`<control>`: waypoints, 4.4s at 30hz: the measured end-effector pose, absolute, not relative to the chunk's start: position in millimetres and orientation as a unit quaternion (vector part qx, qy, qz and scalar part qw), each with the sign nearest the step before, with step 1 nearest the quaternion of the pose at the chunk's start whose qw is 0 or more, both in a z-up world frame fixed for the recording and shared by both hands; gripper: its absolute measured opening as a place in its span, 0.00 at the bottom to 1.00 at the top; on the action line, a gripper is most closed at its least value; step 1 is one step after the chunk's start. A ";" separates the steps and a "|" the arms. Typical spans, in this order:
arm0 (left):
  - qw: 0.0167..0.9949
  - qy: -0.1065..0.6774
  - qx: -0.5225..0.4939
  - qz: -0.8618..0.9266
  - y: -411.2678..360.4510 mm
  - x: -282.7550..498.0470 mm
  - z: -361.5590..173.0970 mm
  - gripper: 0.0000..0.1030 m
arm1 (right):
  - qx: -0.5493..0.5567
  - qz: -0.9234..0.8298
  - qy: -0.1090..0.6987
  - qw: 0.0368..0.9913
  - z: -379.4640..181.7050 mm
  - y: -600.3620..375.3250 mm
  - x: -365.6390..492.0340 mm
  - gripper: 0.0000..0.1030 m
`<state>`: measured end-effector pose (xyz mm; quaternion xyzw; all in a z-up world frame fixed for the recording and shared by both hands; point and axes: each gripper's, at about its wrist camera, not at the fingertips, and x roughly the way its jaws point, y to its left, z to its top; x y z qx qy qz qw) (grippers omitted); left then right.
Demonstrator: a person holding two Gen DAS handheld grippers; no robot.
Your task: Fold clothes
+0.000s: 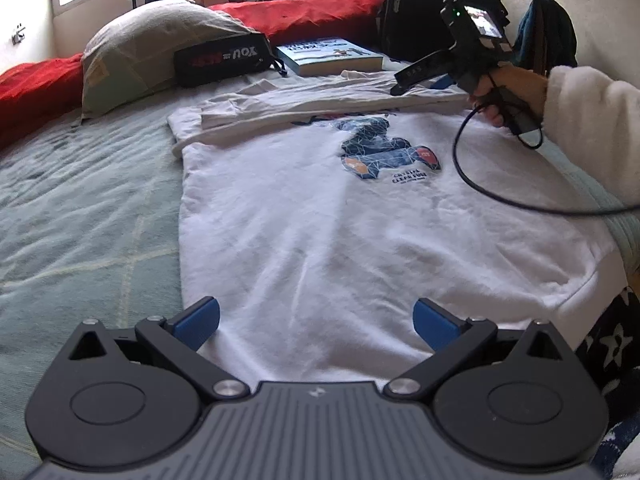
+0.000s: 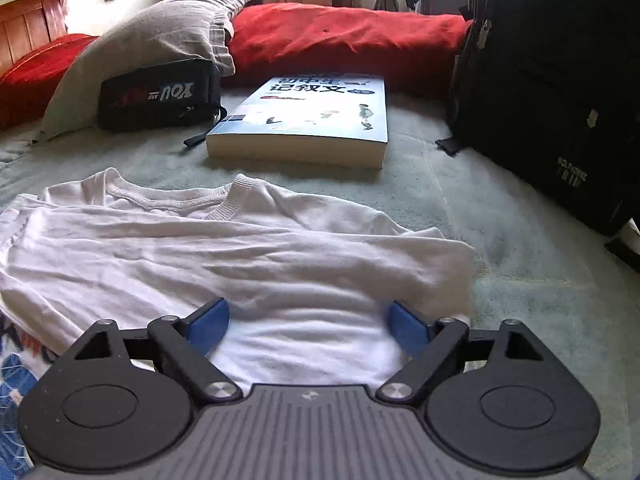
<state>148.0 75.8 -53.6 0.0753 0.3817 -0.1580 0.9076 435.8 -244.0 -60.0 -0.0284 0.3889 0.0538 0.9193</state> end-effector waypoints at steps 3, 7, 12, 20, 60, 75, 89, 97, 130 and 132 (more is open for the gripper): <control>0.911 0.372 0.081 -0.160 75.5 145.2 -48.2 0.99 | -0.022 0.083 0.388 0.918 -40.8 -245.0 408.6 0.89; 0.915 0.355 0.087 -0.172 71.8 141.3 -40.9 0.99 | -0.033 0.135 0.383 0.913 -17.5 -241.3 347.9 0.98; 0.911 0.343 0.104 -0.204 59.1 132.0 -42.9 0.99 | -0.061 0.192 0.393 0.897 -15.3 -225.5 262.0 0.99; 0.894 0.371 0.136 -0.209 54.4 99.9 -73.5 0.99 | -0.122 0.183 0.385 0.896 -71.6 -202.4 153.9 1.00; 0.884 0.377 0.099 -0.259 15.1 81.4 -65.4 0.99 | 0.000 0.148 0.345 0.927 -85.4 -248.7 117.4 1.00; 0.899 0.399 -0.016 -0.181 56.3 175.4 -63.2 0.99 | -0.018 0.135 0.341 0.930 -87.9 -243.7 110.5 1.00; 0.893 0.304 0.213 -0.255 18.1 86.6 -41.8 0.99 | -0.060 0.156 0.345 0.924 -74.0 -232.4 100.0 1.00; 0.856 0.295 0.309 -0.292 -16.1 54.1 -73.5 0.99 | -0.159 0.254 0.317 0.900 -59.5 -202.2 68.9 1.00; 0.885 0.215 0.360 -0.201 -27.8 57.7 -74.5 0.99 | -0.323 0.187 0.179 0.910 -67.4 -135.2 47.5 1.00; 0.889 0.207 0.366 -0.181 -30.6 61.6 -76.6 0.99 | -0.326 0.189 0.181 0.908 -69.0 -134.8 48.1 1.00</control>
